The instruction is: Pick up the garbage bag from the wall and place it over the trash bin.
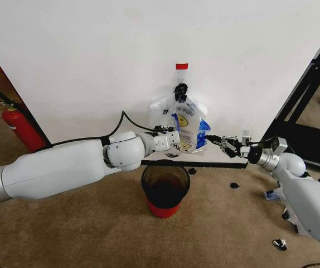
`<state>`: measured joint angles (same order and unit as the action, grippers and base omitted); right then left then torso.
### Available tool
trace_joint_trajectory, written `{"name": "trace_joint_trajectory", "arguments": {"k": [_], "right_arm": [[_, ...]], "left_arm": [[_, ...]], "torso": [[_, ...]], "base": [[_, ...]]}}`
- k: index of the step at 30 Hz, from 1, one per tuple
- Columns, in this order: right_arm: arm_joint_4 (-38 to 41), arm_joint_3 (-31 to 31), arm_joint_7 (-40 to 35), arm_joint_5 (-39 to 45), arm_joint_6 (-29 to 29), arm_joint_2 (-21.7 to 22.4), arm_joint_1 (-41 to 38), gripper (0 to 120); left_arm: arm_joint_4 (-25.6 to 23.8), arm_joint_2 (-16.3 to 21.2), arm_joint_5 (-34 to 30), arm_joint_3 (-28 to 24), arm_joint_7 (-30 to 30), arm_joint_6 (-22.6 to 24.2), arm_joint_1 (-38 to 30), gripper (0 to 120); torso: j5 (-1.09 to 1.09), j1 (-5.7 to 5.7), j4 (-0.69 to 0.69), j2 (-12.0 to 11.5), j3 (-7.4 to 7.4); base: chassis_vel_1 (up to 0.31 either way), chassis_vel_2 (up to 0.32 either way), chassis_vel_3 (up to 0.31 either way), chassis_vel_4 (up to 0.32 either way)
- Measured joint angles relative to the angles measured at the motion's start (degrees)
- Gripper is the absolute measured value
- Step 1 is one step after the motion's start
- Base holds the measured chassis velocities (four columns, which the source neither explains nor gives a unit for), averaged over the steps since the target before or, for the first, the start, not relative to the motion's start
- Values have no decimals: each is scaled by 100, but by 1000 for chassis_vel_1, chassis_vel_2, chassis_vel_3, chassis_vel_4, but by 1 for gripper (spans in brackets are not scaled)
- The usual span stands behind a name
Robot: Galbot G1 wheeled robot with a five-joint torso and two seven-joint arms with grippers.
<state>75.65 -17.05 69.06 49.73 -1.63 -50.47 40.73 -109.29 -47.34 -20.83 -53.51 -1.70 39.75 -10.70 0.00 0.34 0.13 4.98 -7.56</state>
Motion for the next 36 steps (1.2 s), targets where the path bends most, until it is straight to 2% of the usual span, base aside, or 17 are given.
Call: {"name": "trace_joint_trajectory", "arguments": {"k": [4,12,15,19,20,26,27,29,32,34,36], "right_arm": [[18,-10,-5,23,-9,20,21,0],[66,-27,-25,195,-9,69,55,0],[190,-53,-66,510,57,143,201,0],[537,-223,-1,998,208,393,801,0],[537,-223,-1,998,208,393,801,0],[916,-506,341,879,152,656,1715,0],[916,-506,341,879,152,656,1715,0],[1072,-609,355,859,100,653,1941,0],[1306,-754,360,835,69,609,2221,0],[1419,-825,354,809,48,591,2340,0],[1463,-857,335,806,27,583,2378,0]], "left_arm": [[3,18,-15,16,24,-11,-4,0],[-80,112,-114,178,75,-125,115,0],[-130,214,-394,498,240,-374,416,0],[-363,545,-1177,1784,646,-1038,1647,0],[-363,545,-1177,1784,646,-1038,1647,0],[-731,1129,-1424,3049,880,-1523,3910,0],[-731,1129,-1424,3049,880,-1523,3910,0],[-811,1132,-1409,3395,968,-1635,4430,0],[-971,1060,-1336,4191,995,-1741,5248,0],[-1088,1037,-1298,4553,995,-1796,5585,0],[-1146,1036,-1277,4689,992,-1833,5711,0]], "torso": [[0,0,0,0,0],[0,0,0,0,0],[0,0,0,1,0],[0,0,2,1,1],[0,0,2,1,1],[-4,-1,-3,1,1],[-4,-1,-3,1,1],[0,-1,-1,1,1],[-1,-1,1,1,1],[0,-1,-1,1,1],[-1,-1,-1,1,1]], "base": [[0,0,0,0],[0,0,0,0],[0,0,0,0],[0,0,0,0],[0,0,0,0],[0,0,0,0],[0,0,0,0],[0,0,0,0],[0,0,0,0],[0,0,0,0],[0,0,0,0]]}}
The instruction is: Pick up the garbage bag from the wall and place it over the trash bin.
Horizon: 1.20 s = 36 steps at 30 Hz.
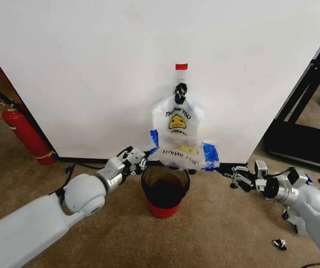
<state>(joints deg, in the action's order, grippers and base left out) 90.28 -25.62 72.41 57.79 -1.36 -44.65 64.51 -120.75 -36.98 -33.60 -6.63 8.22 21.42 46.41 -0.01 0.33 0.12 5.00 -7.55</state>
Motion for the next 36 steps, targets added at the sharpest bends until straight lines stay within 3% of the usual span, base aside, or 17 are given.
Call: {"name": "trace_joint_trajectory", "arguments": {"k": [6,11,20,29,36], "right_arm": [[428,-2,-739,308,-388,-15,136,0],[672,128,-1195,415,-609,-77,61,0],[1137,105,-1754,899,-600,-55,-241,0],[1044,259,-2111,1099,-603,-69,-446,0],[906,378,-2180,1090,-604,-168,-662,0]], "left_arm": [[-528,-25,105,792,-24,-289,540,0],[-900,-162,124,1154,-23,-398,685,0],[-1457,-279,58,1384,193,-32,547,0],[-1531,-481,-20,1616,555,527,419,0],[-1467,-505,-92,1664,563,551,344,0]], "torso": [[0,0,0,0,0],[2,0,1,0,-1],[1,1,1,0,-1],[1,1,1,0,-1],[1,1,1,0,-1]], "base": [[0,0,0,0],[0,0,0,0],[0,0,0,0],[0,0,0,0],[0,0,0,0]]}}
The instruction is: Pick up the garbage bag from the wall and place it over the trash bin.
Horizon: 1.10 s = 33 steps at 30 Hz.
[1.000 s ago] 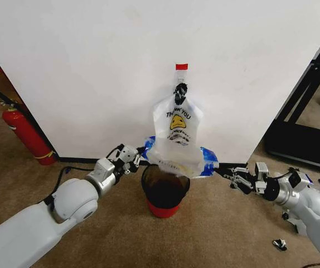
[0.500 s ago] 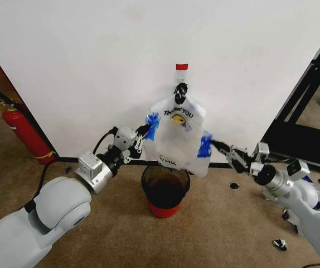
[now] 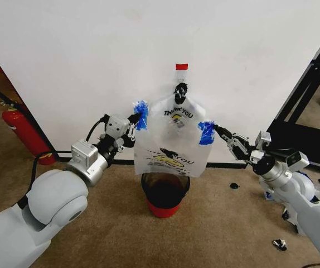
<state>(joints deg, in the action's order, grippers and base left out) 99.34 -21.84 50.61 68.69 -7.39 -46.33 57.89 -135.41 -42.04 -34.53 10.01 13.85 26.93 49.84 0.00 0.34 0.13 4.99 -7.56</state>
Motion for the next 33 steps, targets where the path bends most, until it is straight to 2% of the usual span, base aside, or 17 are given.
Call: {"name": "trace_joint_trajectory", "arguments": {"k": [4,11,15,17,18,22,27,33], "right_arm": [[-105,91,-34,-72,-25,-79,-56,0],[-434,257,74,-572,-144,-329,47,0],[-726,216,447,-1081,-216,-359,-7,0],[-726,216,447,-1081,-216,-359,-7,0],[-967,186,738,-1478,-288,-357,-49,0],[-1345,175,1160,-2063,-350,-383,-51,0],[-1676,108,1419,-2502,-351,-437,-155,0],[-1804,319,1334,-2717,-407,-475,-193,0]], "left_arm": [[102,-75,9,-44,-10,-54,51,0],[330,-577,67,-213,49,-131,664,0],[311,-920,51,-178,45,-158,1326,0],[311,-920,51,-178,45,-158,1326,0],[342,-1036,164,-168,21,-197,1640,0],[541,-1229,294,-159,35,-318,2033,0],[826,-1525,300,-183,43,-419,2192,0],[1323,-1787,207,-264,80,-538,2195,0]], "torso": [[0,0,-1,-1,0],[0,0,0,-1,0],[0,0,0,-1,0],[0,0,0,-1,0],[-1,0,-1,-1,0],[0,0,0,-1,0],[-1,0,0,-1,0],[-1,0,0,-1,0]], "base": [[0,0,0,0],[0,0,0,0],[0,0,0,0],[0,0,0,0],[0,0,0,0],[0,0,0,0],[0,0,0,0],[0,0,0,0]]}}
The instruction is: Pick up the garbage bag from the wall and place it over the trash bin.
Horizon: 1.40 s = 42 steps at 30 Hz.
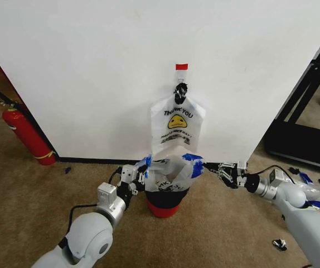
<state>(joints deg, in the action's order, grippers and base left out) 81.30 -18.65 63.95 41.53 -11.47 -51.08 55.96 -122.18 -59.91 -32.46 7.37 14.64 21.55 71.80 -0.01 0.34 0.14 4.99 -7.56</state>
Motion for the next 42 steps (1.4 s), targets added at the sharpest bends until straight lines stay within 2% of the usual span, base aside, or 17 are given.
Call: {"name": "trace_joint_trajectory", "arguments": {"k": [4,6,10,13,18,19,24,32,36,42], "right_arm": [[18,241,18,-169,-89,-51,14,0],[18,269,78,-247,-97,-50,21,0],[-139,279,457,-666,-105,-5,-7,0],[-260,244,661,-868,-105,14,-57,0],[-395,217,1004,-1087,-109,106,-101,0],[-395,217,1004,-1087,-109,106,-101,0],[-254,112,1472,-1005,-30,346,2,0],[-301,-58,2085,-1052,115,612,21,0],[-369,-38,1938,-1066,7,597,141,0],[-300,73,1760,-1076,-132,506,312,0]], "left_arm": [[313,-30,-94,-32,-151,-391,27,0],[347,-4,-122,-28,-265,-547,57,0],[476,77,-148,11,-740,-1251,179,0],[489,120,-155,32,-884,-1456,246,0],[442,469,-153,65,-1221,-1965,534,0],[442,469,-153,65,-1221,-1965,534,0],[266,981,101,242,-1294,-2129,946,0],[448,1381,715,248,-1433,-2293,1192,0],[683,1430,1086,138,-1493,-2281,1180,0],[660,1414,1182,87,-1513,-2172,1205,0]], "torso": [[1,0,-1,0,0],[1,0,-1,0,0],[0,0,0,0,0],[1,0,0,0,0],[0,0,-1,0,0],[0,0,-1,0,0],[1,0,-1,0,0],[-1,0,0,0,0],[-1,0,0,0,0],[0,0,-1,0,0]], "base": [[0,0,0,0],[0,0,0,0],[0,0,0,0],[0,0,0,0],[0,0,0,0],[0,0,0,0],[0,0,0,0],[0,0,0,0],[0,0,0,0],[0,0,0,0]]}}
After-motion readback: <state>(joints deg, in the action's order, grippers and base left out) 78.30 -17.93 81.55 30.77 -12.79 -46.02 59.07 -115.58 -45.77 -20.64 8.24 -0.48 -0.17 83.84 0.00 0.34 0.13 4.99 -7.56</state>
